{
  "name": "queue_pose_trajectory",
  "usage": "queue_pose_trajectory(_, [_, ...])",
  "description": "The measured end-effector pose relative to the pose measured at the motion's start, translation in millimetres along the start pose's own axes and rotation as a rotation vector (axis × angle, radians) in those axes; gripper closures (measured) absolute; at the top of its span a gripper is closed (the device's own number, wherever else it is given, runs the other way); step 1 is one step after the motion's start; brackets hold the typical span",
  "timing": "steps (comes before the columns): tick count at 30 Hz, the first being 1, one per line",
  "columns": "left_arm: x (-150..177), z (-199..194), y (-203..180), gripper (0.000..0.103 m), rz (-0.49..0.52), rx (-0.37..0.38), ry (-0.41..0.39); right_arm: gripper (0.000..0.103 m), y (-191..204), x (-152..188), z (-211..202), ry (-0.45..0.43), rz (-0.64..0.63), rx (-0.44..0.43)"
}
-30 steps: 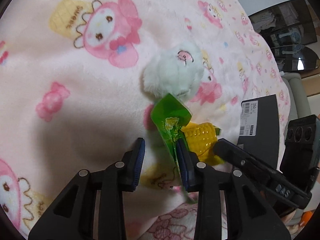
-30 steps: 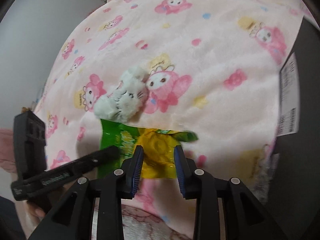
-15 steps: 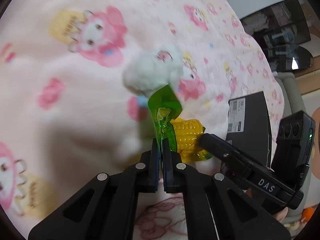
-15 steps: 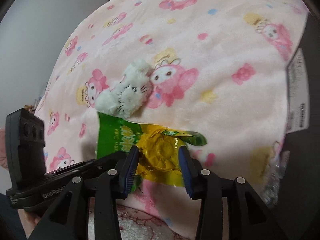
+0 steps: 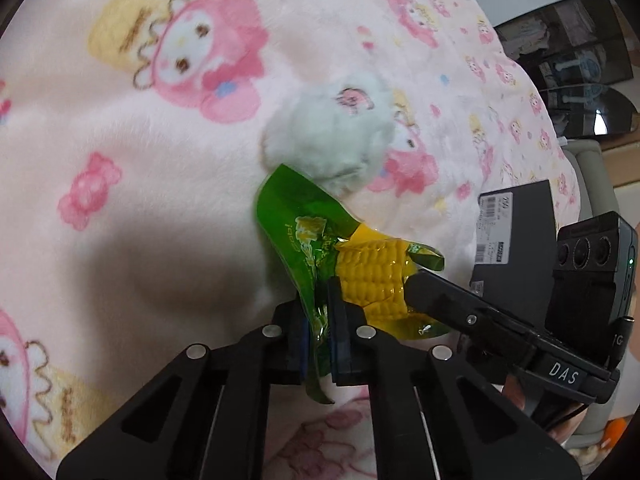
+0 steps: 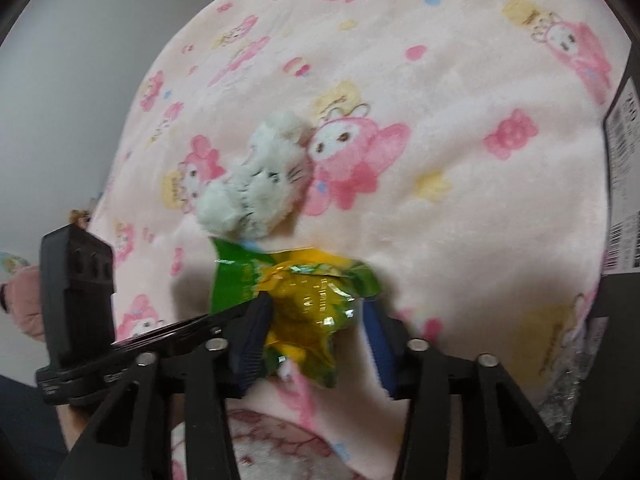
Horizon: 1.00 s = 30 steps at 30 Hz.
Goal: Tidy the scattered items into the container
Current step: 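Close the left gripper on the yellow-green packet and lift it, then carry the packet with the left gripper into the black box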
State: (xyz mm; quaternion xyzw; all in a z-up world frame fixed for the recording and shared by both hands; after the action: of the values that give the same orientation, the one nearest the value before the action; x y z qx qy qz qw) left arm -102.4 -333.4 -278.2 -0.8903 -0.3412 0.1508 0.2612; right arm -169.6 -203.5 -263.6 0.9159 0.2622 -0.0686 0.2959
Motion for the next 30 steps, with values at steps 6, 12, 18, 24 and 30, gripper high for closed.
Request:
queue_pose_trajectory(6, [24,-44,-30,0.101,0.067,0.034,-0.051,0.065,22,14,-42,-0.060,-0.025,-0.013])
queue_pose_trajectory(12, [57,-84,-94,0.101,0.220,0.055,-0.091,0.065,37,45,-119,-0.165,-0.081,0.015])
queue_pose_trajectory(18, [97,-92,-172,0.101,0.356,0.114,-0.084,0.065,20,79,-203,-0.296,-0.072,0.086])
queue_pose_trajectory(24, [135,-45,-251,0.101,0.442,0.155,-0.013,0.065,-37,115,-264,-0.393,0.008,0.136])
queue_pose_trajectory(30, [130,23,-315,0.101,0.469,0.146,0.048,0.065,-112,109,-299,-0.406,0.026,0.214])
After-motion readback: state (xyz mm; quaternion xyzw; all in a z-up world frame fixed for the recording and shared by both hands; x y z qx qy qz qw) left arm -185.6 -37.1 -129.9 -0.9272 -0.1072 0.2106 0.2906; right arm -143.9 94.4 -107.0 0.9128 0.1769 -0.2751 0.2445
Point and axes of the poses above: each gripper's, at about its wrist camera, not at the fingertips, and z roughly the way its jaws point, y to its left, x to its underside, the point moved 5 cm from there along z, roughly the way its jaws point, and after that the axes turned 7 degrees about -z, right-handed, at the moved point
